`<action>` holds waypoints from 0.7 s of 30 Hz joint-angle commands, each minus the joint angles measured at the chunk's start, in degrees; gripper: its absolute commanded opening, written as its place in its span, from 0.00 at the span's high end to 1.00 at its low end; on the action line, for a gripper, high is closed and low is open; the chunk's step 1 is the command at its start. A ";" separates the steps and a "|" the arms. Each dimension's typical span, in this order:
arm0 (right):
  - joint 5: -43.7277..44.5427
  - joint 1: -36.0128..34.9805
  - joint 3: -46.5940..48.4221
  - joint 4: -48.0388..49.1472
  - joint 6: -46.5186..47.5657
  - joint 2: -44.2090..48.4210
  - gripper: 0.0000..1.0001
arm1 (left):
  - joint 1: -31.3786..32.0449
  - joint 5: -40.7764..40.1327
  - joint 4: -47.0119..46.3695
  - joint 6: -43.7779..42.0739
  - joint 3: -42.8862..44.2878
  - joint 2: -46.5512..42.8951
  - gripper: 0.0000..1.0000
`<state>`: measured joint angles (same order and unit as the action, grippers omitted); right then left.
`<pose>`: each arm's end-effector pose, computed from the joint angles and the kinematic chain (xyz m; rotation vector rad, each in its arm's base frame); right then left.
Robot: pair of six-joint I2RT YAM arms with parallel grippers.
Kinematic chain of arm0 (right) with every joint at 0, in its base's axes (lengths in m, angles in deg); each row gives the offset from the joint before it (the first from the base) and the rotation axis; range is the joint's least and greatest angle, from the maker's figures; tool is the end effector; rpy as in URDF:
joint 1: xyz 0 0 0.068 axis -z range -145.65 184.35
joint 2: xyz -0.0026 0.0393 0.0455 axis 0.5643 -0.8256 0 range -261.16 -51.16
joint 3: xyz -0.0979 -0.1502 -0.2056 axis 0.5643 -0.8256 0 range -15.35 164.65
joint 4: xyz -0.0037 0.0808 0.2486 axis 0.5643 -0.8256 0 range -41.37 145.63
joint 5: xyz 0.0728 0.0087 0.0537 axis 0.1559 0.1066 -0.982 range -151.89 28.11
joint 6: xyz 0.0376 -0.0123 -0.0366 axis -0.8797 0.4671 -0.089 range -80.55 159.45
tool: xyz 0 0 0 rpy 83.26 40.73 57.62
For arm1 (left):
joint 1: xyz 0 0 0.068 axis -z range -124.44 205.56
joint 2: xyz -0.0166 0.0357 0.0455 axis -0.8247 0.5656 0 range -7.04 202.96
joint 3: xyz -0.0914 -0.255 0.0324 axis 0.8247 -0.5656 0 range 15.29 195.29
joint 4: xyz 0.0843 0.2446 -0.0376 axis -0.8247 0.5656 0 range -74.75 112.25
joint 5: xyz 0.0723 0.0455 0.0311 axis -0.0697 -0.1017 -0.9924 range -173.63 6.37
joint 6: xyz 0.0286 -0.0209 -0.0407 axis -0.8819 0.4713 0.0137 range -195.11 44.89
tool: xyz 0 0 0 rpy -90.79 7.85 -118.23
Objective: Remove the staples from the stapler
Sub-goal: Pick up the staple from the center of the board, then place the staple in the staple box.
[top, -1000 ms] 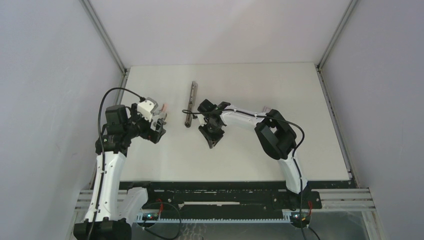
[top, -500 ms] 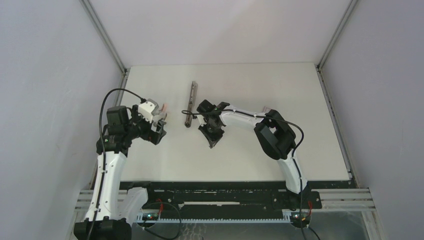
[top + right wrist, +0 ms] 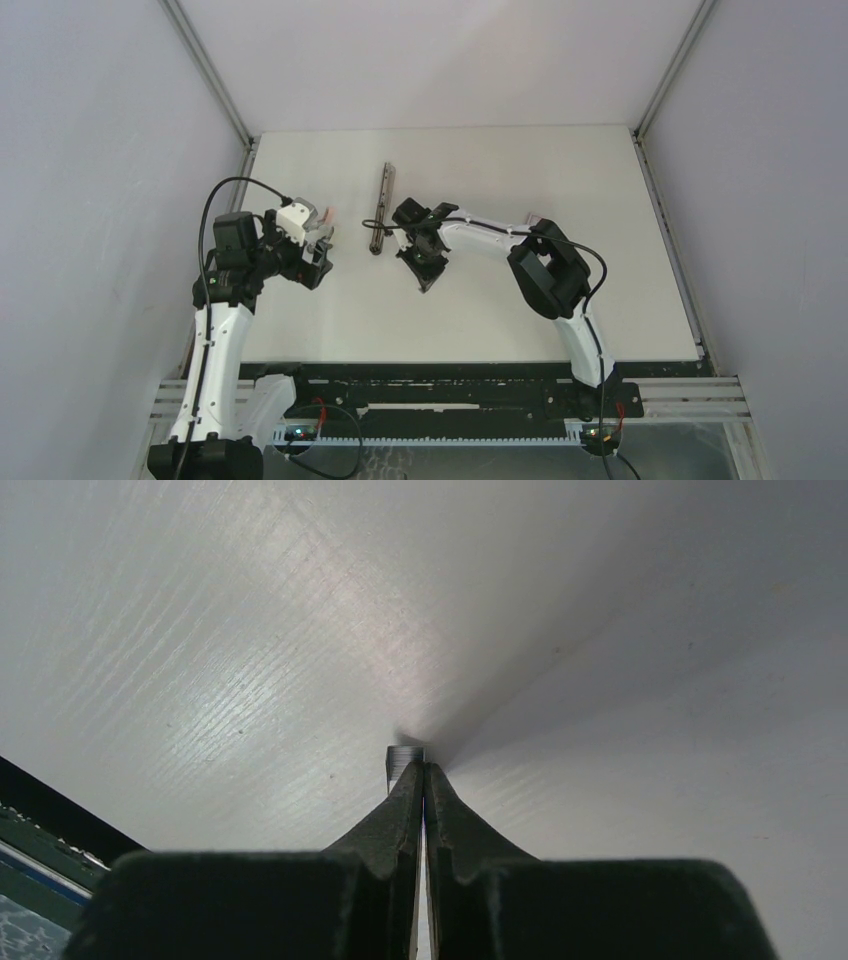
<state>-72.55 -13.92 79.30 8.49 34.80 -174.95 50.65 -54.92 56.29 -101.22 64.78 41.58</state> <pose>0.2852 0.3297 0.1602 -1.1393 2.7565 0.4090 0.1709 -0.0025 0.3074 0.6525 2.0848 -0.2656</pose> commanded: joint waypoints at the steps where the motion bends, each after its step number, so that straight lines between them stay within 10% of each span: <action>1: 1.53 1.25 2.47 0.78 1.71 3.95 1.00 | -0.33 2.09 -1.64 -0.07 -0.82 -1.62 0.00; 21: 1.96 24.52 4.27 3.47 13.64 10.62 1.00 | -0.35 3.33 -9.44 7.39 -4.58 -5.61 0.00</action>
<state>-71.28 8.94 80.87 10.31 42.89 -166.14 50.65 -52.78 49.45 -95.01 61.00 36.14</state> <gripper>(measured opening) 0.002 0.996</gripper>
